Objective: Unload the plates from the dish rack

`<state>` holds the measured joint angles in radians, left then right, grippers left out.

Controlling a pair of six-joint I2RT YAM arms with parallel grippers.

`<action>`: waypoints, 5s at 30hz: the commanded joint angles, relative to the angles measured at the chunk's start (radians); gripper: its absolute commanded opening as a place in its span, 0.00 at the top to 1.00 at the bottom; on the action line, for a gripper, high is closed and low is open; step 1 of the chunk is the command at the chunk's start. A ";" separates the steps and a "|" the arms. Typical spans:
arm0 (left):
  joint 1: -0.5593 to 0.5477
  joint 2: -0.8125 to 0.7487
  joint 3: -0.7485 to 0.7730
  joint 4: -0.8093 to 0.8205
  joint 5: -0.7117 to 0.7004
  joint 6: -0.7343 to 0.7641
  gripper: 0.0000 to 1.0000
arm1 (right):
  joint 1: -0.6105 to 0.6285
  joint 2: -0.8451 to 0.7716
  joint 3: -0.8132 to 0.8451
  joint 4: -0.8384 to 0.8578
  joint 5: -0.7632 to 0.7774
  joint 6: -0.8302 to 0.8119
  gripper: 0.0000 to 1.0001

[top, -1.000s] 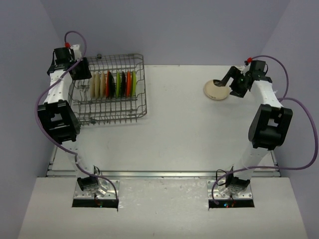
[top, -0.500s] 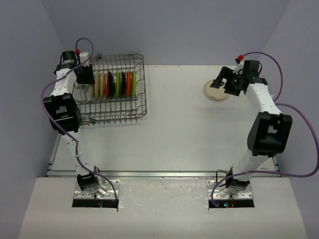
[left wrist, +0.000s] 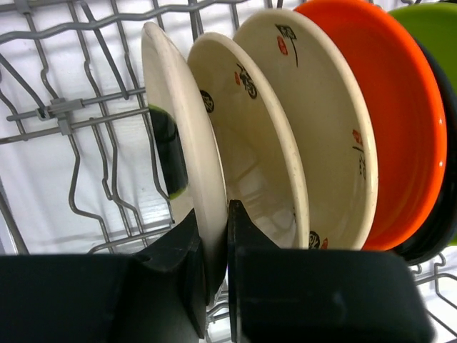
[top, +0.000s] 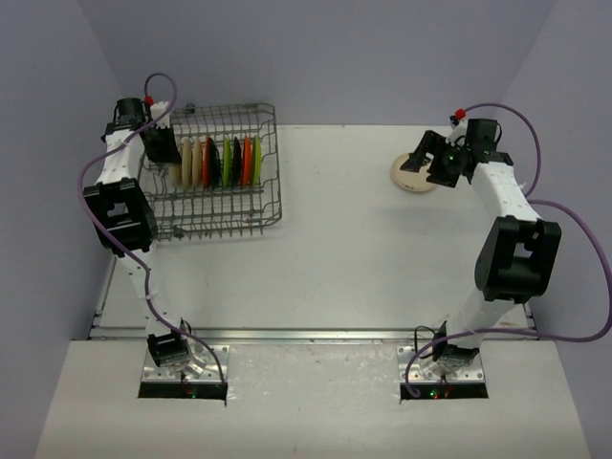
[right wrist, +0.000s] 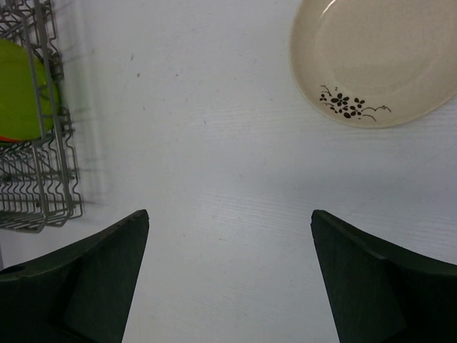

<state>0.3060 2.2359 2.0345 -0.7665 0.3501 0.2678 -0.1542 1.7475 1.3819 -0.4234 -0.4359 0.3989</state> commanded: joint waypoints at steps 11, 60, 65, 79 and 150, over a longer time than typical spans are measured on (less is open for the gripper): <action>0.073 -0.007 0.255 -0.063 0.122 -0.084 1.00 | 0.023 -0.085 -0.045 0.031 -0.076 0.057 0.06; -1.172 -1.207 -1.555 1.165 -0.604 1.503 1.00 | 0.564 -0.016 0.044 -0.096 -0.320 -0.029 0.49; -1.177 -1.206 -1.560 1.176 -0.607 1.492 0.96 | 0.568 -0.013 0.051 -0.098 -0.310 -0.030 0.88; -1.102 -1.113 -1.116 0.702 -0.766 0.788 0.13 | 0.008 0.095 0.114 -0.043 -0.341 0.200 1.00; -0.083 -0.346 -0.225 0.132 -0.143 -0.097 0.54 | -0.025 -0.125 0.022 -0.001 0.002 -0.179 0.01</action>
<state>0.2000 1.8451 1.7197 -0.6169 0.1781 0.1708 -0.2245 1.7149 1.4636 -0.5036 -0.4723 0.3000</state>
